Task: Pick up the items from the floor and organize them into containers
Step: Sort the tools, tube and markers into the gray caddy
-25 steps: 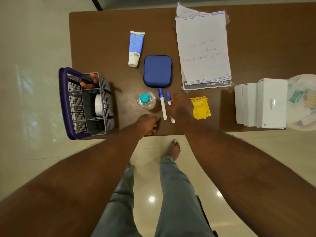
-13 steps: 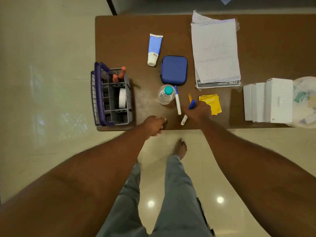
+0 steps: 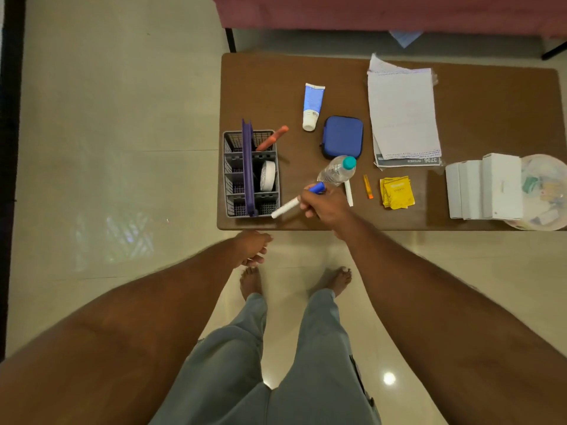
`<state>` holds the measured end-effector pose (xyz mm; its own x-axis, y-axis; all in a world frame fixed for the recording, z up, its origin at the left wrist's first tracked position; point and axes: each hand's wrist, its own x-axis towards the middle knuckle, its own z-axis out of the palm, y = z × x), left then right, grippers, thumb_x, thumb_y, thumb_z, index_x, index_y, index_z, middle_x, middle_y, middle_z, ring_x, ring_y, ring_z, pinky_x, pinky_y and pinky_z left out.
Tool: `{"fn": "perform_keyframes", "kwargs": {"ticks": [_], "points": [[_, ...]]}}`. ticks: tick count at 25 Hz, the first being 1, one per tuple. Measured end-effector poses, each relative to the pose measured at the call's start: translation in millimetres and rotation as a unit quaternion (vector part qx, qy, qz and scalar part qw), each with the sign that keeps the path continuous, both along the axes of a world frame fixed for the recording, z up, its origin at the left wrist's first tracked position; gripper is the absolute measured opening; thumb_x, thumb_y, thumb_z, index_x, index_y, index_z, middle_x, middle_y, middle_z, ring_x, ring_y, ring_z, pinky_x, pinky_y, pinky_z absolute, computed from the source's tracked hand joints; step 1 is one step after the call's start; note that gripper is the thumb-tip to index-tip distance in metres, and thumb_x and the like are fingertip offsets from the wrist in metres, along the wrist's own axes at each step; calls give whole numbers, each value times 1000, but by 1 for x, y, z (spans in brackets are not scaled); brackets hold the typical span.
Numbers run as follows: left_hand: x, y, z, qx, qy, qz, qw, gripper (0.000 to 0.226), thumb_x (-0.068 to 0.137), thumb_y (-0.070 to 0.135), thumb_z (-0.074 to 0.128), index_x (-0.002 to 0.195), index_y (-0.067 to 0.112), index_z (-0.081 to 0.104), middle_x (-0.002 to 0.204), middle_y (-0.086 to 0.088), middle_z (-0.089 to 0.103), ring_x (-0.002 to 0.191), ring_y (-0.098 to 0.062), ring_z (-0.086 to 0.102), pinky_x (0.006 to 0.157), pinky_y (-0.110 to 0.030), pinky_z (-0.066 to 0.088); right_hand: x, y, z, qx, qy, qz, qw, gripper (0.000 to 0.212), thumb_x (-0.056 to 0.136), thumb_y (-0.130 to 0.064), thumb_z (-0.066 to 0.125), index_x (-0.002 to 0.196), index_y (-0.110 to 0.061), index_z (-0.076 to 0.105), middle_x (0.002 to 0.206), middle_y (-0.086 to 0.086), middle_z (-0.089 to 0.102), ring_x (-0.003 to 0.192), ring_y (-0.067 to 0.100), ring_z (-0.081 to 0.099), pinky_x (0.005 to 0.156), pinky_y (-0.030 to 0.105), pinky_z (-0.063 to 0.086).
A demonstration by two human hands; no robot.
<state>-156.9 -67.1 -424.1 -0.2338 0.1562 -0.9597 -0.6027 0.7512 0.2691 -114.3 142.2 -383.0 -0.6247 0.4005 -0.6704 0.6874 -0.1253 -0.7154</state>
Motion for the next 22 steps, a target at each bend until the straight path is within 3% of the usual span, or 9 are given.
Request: {"fn": "perform_keyframes", "kwargs": {"ticks": [2,5,8,12,16,18,22], "points": [[-7,-8,3,11,-1,11,1000,23,96,38,61,89,17,56,88,-3,61,65,-17,61,57,-25,43,-14,-11,3,-4,24,12,1000,20,87,-8,71,101,6,68,74,14,67,53,13,58,55,21,53],[-14,-12,4,18,1,13,1000,24,98,39,59,88,18,55,85,-1,60,65,-16,60,59,-25,43,-24,-28,-6,48,36,89,994,17,83,-14,80,95,-6,71,75,6,68,60,15,63,63,31,59],[-15,-12,-1,23,-4,9,1000,25,98,41,58,90,17,55,87,-1,60,66,-16,60,60,-26,44,-19,-41,-21,56,16,128,990,27,77,-17,87,98,-11,71,71,2,66,61,14,60,62,34,59],[-12,-7,-9,28,-11,5,1000,23,98,39,59,96,16,59,90,-3,61,72,-18,62,62,-27,44,2,-28,-37,81,-6,102,992,42,65,-31,92,97,-21,68,71,2,62,64,14,57,62,31,53],[-4,13,-22,20,-22,-5,1000,23,97,38,61,96,15,60,94,-4,63,73,-18,63,62,-27,45,27,21,-50,138,-94,79,983,23,77,-18,81,96,-10,70,83,4,67,77,15,61,76,31,53],[0,28,-28,13,-28,-12,999,25,97,38,60,100,14,60,96,-4,63,73,-18,63,63,-27,46,36,47,-57,204,-129,65,968,11,79,-18,76,87,-14,69,85,2,69,81,18,64,76,26,51],[7,64,-40,2,-31,-18,999,29,98,40,59,106,12,60,96,-4,63,73,-18,63,61,-26,47,40,96,-80,268,-164,39,949,20,77,-23,77,93,-22,65,98,4,73,91,24,69,75,27,51]]}}
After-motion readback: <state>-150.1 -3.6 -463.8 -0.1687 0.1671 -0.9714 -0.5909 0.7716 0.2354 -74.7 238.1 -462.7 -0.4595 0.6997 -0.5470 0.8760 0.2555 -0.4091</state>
